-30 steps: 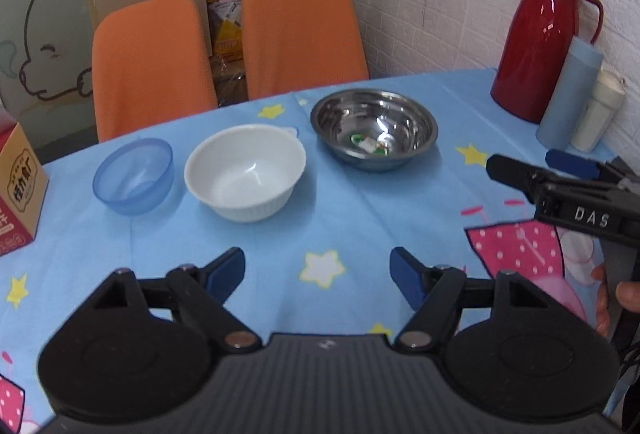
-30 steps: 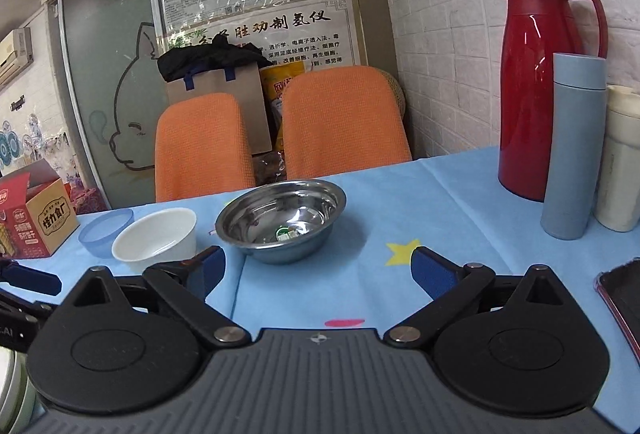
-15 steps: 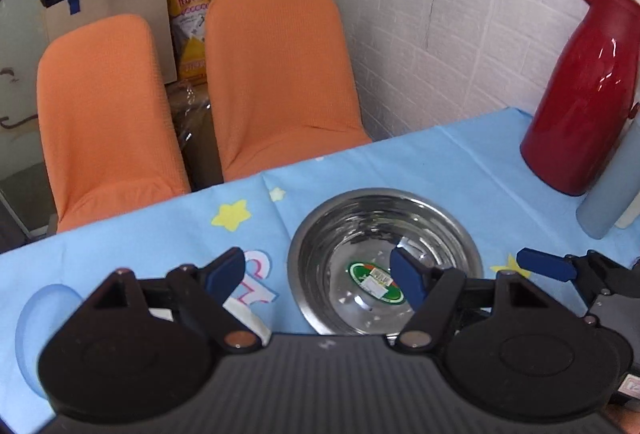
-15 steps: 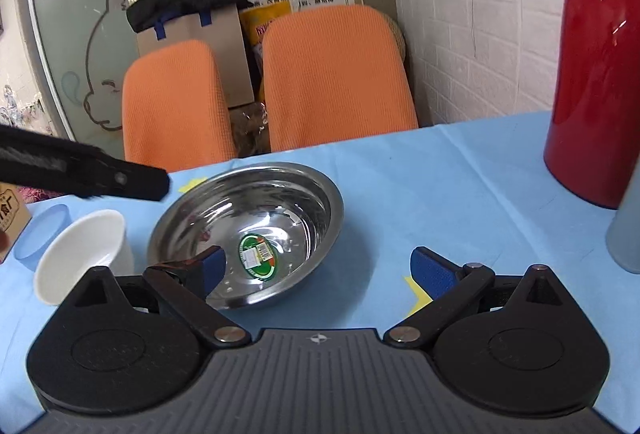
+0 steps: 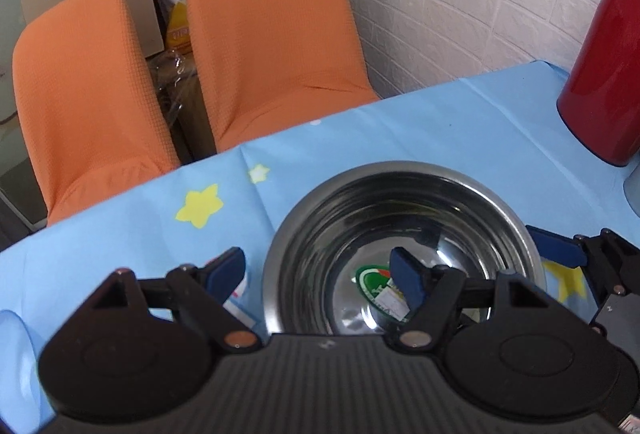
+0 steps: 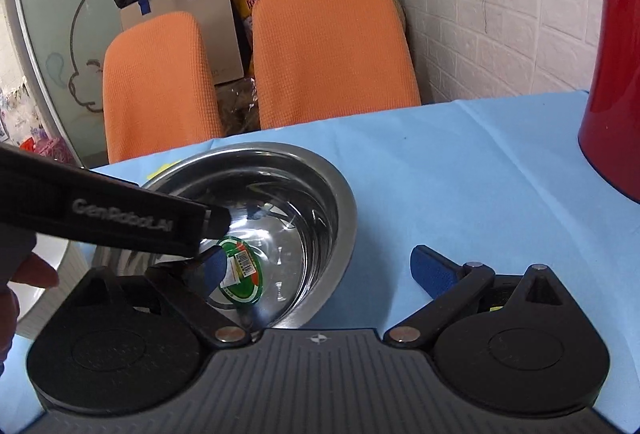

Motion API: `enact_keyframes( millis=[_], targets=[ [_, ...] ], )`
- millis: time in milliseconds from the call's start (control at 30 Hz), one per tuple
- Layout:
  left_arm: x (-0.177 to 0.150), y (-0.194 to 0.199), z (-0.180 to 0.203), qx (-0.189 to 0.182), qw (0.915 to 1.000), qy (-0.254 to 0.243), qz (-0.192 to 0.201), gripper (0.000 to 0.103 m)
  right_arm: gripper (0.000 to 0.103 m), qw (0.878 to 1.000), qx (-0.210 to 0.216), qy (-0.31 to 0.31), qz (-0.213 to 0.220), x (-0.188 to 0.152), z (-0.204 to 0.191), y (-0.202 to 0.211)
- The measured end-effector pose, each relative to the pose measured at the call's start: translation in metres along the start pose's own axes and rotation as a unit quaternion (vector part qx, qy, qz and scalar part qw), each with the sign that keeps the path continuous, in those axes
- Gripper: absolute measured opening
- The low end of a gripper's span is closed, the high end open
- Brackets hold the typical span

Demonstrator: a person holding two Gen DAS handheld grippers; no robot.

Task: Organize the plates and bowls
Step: 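Close the left tool on the steel bowl rim while the right tool closes on it too, then carry the steel bowl with both tools beside the plate stack, open both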

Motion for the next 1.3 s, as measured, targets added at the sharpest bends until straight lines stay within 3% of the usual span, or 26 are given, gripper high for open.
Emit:
enact_keyframes(
  millis=[200,233,267,300,500,800,1033,1300],
  targets=[
    [-0.004,-0.011,0.005,-0.002,1.0000,0.006,-0.005,0.065,0.103,1.000,-0.019,0.017,0.013,0.004,0.004,0.000],
    [-0.004,-0.012,0.006,-0.003,0.9999,0.009,-0.011,0.064,0.091,1.000,-0.012,0.022,0.014,0.004,0.002,0.001],
    [-0.004,-0.012,0.007,-0.004,0.9999,0.006,-0.014,0.058,0.086,1.000,-0.008,0.027,0.013,0.005,-0.002,0.000],
    [-0.003,-0.011,0.009,-0.007,0.9999,-0.001,-0.012,0.047,0.077,1.000,-0.003,0.029,0.012,0.004,-0.004,0.001],
    [0.000,0.004,0.009,-0.004,1.0000,-0.003,-0.008,0.046,0.074,0.999,0.040,-0.030,-0.003,0.009,-0.003,0.004],
    [-0.019,0.081,-0.007,0.022,0.9996,0.009,0.016,0.040,0.075,0.997,0.074,0.029,0.018,0.016,-0.051,0.052],
    [-0.071,0.153,-0.002,0.007,0.9982,0.037,0.046,0.048,0.085,0.993,0.087,0.063,0.051,-0.009,-0.088,0.129],
    [-0.163,0.188,0.015,-0.012,0.9989,0.039,0.023,0.048,0.087,0.995,0.088,0.048,0.030,-0.082,-0.109,0.182]
  ],
)
Point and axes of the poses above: each gripper's, at about its wrist camera, not at the fingertips, and y roughly against the way its jaws point, z to its right, x to its top, the point moved 10 cm from there along -y, roughly the way its jaws point, and after that the axes turned 1 degree about y, right-handed, at the moved point
